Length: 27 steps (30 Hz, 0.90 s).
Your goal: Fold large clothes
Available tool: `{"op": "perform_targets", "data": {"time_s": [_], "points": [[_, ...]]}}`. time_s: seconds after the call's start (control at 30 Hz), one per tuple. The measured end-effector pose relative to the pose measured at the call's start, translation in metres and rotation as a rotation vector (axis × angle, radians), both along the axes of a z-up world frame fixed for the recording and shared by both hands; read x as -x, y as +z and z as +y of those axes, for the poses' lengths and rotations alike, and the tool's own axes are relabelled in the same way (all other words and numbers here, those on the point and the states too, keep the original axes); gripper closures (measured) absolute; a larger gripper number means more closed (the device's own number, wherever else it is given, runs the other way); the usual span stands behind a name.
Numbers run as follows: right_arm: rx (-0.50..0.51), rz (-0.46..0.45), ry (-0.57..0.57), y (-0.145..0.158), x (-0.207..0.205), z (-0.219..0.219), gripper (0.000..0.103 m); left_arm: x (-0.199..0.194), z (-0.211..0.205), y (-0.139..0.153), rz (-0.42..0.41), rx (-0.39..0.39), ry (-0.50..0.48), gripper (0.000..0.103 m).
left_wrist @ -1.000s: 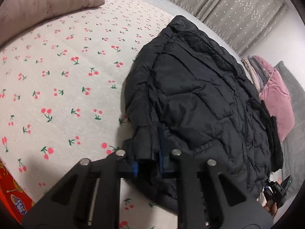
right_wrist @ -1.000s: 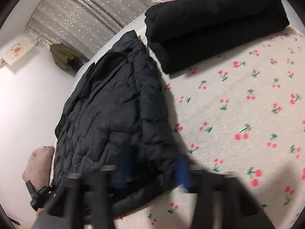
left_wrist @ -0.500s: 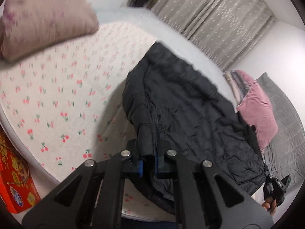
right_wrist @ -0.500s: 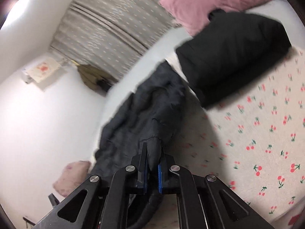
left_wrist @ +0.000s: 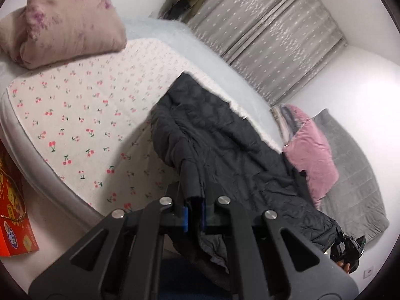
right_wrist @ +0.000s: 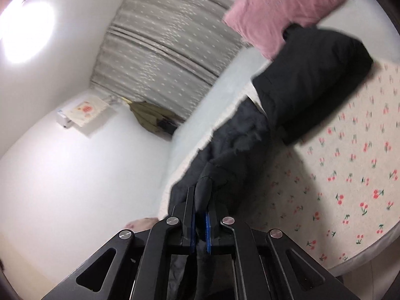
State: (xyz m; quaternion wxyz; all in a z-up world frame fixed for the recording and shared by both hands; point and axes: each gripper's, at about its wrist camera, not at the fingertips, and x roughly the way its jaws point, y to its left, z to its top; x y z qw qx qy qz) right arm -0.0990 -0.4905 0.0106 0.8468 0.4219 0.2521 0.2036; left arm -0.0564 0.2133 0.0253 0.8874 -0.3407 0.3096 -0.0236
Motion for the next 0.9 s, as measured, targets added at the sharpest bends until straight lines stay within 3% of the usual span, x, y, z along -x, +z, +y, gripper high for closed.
{"op": "perform_targets", "data": {"time_s": [0.1,0.2,0.23,0.3,0.37,0.57,0.67,0.9], "points": [[0.001,-0.09,-0.005,0.031,0.019,-0.003,0.1,0.02,-0.001,0.02,-0.068,-0.014,0.004,0.095],[0.076,-0.149,0.0,0.049,0.028,-0.002,0.1,0.019,0.002,0.012,-0.053,-0.036,0.029,0.095],[0.09,-0.139,-0.003,0.047,0.025,-0.001,0.1,0.013,0.004,0.003,-0.026,-0.024,0.035,0.095],[0.064,-0.03,-0.009,0.017,0.005,-0.005,0.1,0.004,0.005,-0.015,0.022,0.024,0.023,0.095],[0.024,0.023,-0.002,-0.003,-0.003,-0.008,0.1,0.005,0.001,-0.021,0.039,0.02,0.013,0.095],[0.047,-0.042,-0.007,0.006,-0.012,-0.006,0.1,-0.013,0.003,-0.01,0.005,0.005,0.034,0.095],[0.048,-0.023,-0.007,0.001,-0.027,-0.003,0.1,-0.032,0.001,-0.012,0.009,0.037,0.025,0.095],[0.03,-0.038,0.002,0.005,-0.066,0.006,0.1,-0.083,0.0,-0.007,0.018,0.017,0.013,0.095]]}}
